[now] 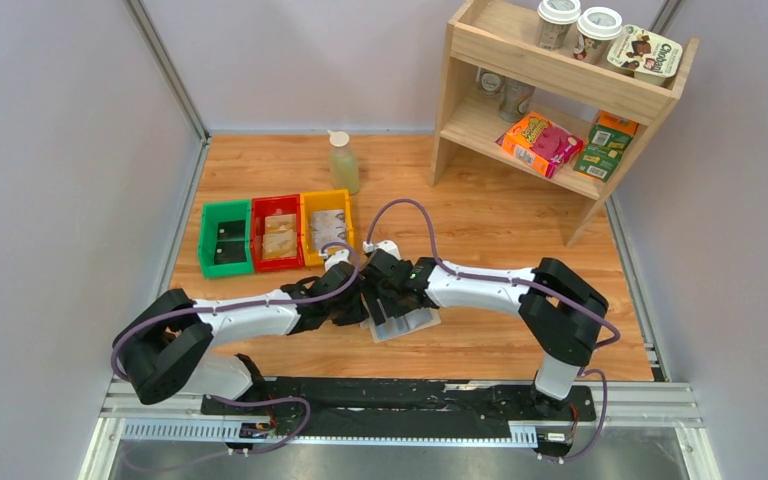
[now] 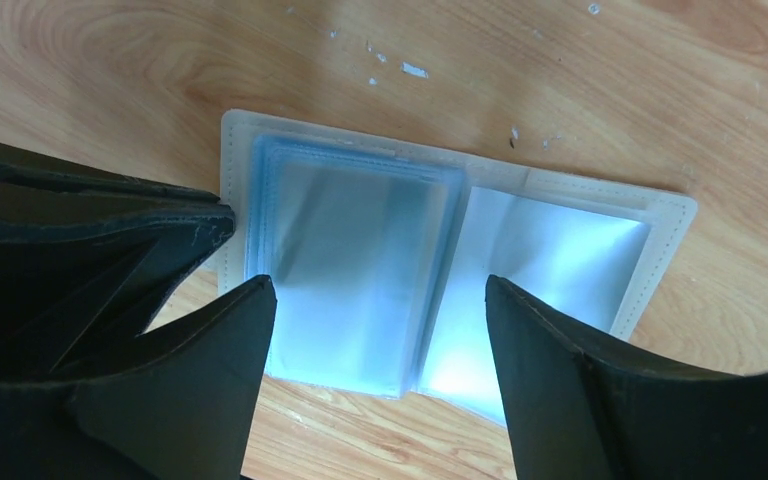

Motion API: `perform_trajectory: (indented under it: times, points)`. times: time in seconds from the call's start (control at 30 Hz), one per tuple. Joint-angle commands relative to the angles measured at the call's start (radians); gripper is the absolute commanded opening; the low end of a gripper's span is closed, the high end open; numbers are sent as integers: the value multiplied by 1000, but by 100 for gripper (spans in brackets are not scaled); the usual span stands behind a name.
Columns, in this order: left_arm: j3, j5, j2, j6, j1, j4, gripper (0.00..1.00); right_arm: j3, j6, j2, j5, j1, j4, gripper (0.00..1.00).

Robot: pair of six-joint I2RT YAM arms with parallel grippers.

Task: Take the credit cards out of the card holder
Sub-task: Remove the credit card from the card holder.

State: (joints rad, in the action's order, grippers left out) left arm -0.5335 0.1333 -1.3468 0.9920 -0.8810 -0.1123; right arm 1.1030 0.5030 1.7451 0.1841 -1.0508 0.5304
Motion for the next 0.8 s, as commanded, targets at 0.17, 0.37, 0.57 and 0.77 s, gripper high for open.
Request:
perform_trajectory:
  times: [0.17,0.37,0.57,0.77]
  points:
    - [72,-6,-9,63,-7,78,0,41,9,50,-2,-21,-6,80]
    - [138,-1,8,152,-9,161,0,66,22,82,47,-25,31,80]
    - [174,12,17,198,-9,194,0,106,31,117,104,-29,98,72]
    - [173,15,14,198,-9,191,0,77,16,41,114,-23,85,66]
